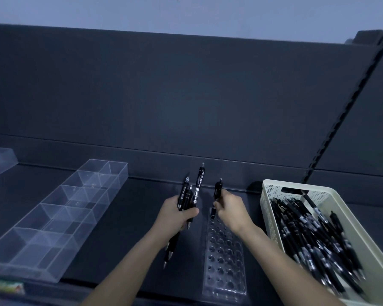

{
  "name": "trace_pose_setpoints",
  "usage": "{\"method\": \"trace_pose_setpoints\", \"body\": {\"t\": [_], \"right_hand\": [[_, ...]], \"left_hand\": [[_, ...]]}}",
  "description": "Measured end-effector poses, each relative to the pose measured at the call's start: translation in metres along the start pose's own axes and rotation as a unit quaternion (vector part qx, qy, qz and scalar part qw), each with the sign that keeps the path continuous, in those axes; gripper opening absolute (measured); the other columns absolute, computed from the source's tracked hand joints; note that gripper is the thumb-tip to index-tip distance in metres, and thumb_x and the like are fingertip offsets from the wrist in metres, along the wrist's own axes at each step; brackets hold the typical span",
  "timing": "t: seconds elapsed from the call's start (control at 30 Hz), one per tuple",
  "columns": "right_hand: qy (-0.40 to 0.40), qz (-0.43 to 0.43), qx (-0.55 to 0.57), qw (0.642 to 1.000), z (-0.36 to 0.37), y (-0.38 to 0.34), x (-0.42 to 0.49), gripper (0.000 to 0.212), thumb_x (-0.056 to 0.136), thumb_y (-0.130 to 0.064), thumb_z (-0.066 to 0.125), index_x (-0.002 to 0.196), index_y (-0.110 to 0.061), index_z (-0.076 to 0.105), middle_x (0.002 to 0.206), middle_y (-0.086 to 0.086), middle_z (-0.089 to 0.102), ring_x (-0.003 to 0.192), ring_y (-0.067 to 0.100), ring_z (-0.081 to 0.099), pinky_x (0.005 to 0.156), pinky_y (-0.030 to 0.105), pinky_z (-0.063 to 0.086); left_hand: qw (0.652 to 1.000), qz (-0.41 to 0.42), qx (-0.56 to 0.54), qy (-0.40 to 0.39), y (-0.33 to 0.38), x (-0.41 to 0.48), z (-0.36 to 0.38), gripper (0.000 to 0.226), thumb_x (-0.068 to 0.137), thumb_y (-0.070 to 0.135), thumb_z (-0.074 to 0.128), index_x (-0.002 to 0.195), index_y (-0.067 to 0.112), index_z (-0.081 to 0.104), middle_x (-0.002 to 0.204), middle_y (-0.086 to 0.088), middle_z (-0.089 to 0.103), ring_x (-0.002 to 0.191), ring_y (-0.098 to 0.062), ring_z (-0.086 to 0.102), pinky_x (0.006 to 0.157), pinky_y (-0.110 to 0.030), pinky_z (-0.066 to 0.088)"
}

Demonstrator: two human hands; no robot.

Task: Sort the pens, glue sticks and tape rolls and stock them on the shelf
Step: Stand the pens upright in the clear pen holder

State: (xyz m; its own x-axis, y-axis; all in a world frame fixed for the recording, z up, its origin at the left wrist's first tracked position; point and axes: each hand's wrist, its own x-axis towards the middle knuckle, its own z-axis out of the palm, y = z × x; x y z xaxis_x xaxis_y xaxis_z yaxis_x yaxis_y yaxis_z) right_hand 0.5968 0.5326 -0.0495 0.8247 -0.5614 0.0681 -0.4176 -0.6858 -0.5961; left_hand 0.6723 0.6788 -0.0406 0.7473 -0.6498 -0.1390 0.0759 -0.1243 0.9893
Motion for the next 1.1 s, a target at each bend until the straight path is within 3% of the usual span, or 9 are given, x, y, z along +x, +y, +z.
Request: {"method": "trace_pose_setpoints", "body": {"t": [0.33, 0.5, 0.63, 0.77, 0.87, 0.97, 1.03, 1.1], "right_hand": [[-0.009, 0.012, 0.024, 1.000, 0.001, 0.000, -0.004, 0.019, 0.093, -0.008, 0.046, 0.112, -0.007, 0.051, 0.096, 0.013, 0.067, 0.087, 0.025, 0.066, 0.077, 0.034, 0.054], [0.012, 0.041, 0.087, 0.995, -0.009, 0.002, -0.010, 0.036, 0.090, -0.014, 0.058, 0.124, -0.011, 0.049, 0.111, 0.005, 0.065, 0.102, 0.020, 0.063, 0.091, 0.034, 0.051], [0.127, 0.012, 0.181, 0.975, -0.034, -0.016, -0.020, 0.006, 0.086, -0.016, 0.063, 0.091, -0.013, 0.065, 0.079, -0.003, 0.064, 0.074, 0.010, 0.058, 0.077, 0.028, 0.050], [-0.004, 0.011, 0.300, 0.954, -0.046, -0.035, -0.027, 0.020, 0.087, -0.015, 0.062, 0.068, -0.011, 0.062, 0.061, 0.001, 0.053, 0.052, 0.006, 0.046, 0.054, 0.019, 0.040], [-0.051, 0.032, 0.345, 0.937, -0.048, -0.033, -0.029, 0.031, 0.087, -0.006, 0.059, 0.058, -0.014, 0.052, 0.055, -0.002, 0.052, 0.048, 0.006, 0.045, 0.052, 0.018, 0.037], [0.049, 0.043, 0.344, 0.937, -0.053, -0.022, -0.023, 0.030, 0.086, -0.006, 0.061, 0.061, -0.015, 0.046, 0.060, 0.006, 0.057, 0.049, 0.013, 0.050, 0.052, 0.025, 0.039], [0.128, 0.057, 0.296, 0.945, -0.056, -0.010, -0.014, 0.030, 0.086, -0.008, 0.062, 0.063, -0.016, 0.044, 0.067, 0.015, 0.061, 0.057, 0.024, 0.057, 0.057, 0.033, 0.045], [0.140, 0.063, 0.216, 0.964, -0.054, -0.001, -0.006, 0.023, 0.086, -0.013, 0.063, 0.068, -0.015, 0.048, 0.073, 0.014, 0.066, 0.068, 0.031, 0.063, 0.069, 0.040, 0.050]], "left_hand": [[1.000, 0.009, 0.003, 0.005, 0.000, -0.002, 0.000, 0.027, 0.080, -0.005, 0.065, 0.066, 0.011, 0.048, 0.048, 0.001, 0.043, 0.033, -0.007, 0.038, 0.036, -0.017, 0.030], [1.000, 0.015, 0.012, 0.002, 0.003, -0.004, 0.000, 0.026, 0.078, -0.005, 0.067, 0.067, 0.010, 0.049, 0.049, 0.001, 0.045, 0.033, -0.005, 0.040, 0.036, -0.018, 0.032], [0.999, 0.030, 0.013, -0.010, 0.008, -0.004, 0.007, 0.027, 0.076, -0.006, 0.069, 0.067, 0.012, 0.051, 0.051, 0.002, 0.048, 0.035, -0.004, 0.044, 0.037, -0.017, 0.034], [0.998, 0.040, 0.015, -0.048, 0.010, -0.004, 0.017, 0.025, 0.078, -0.005, 0.068, 0.067, 0.011, 0.052, 0.045, 0.007, 0.051, 0.035, -0.005, 0.044, 0.036, -0.015, 0.033], [0.995, 0.041, 0.034, -0.087, 0.012, -0.006, 0.019, 0.019, 0.080, -0.002, 0.066, 0.070, 0.009, 0.055, 0.051, 0.000, 0.052, 0.035, -0.007, 0.041, 0.036, -0.016, 0.032], [0.995, 0.046, 0.048, -0.069, 0.012, -0.003, 0.011, 0.015, 0.083, 0.007, 0.065, 0.071, 0.012, 0.059, 0.052, 0.004, 0.053, 0.039, -0.006, 0.042, 0.040, -0.018, 0.034], [0.997, 0.041, 0.056, -0.037, 0.011, 0.001, 0.004, 0.022, 0.087, 0.015, 0.063, 0.068, 0.013, 0.051, 0.052, 0.002, 0.052, 0.039, -0.005, 0.042, 0.041, -0.019, 0.034], [0.998, 0.032, 0.054, -0.019, 0.009, 0.003, -0.002, 0.032, 0.090, 0.021, 0.059, 0.066, 0.014, 0.039, 0.048, 0.002, 0.045, 0.035, -0.007, 0.041, 0.039, -0.020, 0.033]]}}
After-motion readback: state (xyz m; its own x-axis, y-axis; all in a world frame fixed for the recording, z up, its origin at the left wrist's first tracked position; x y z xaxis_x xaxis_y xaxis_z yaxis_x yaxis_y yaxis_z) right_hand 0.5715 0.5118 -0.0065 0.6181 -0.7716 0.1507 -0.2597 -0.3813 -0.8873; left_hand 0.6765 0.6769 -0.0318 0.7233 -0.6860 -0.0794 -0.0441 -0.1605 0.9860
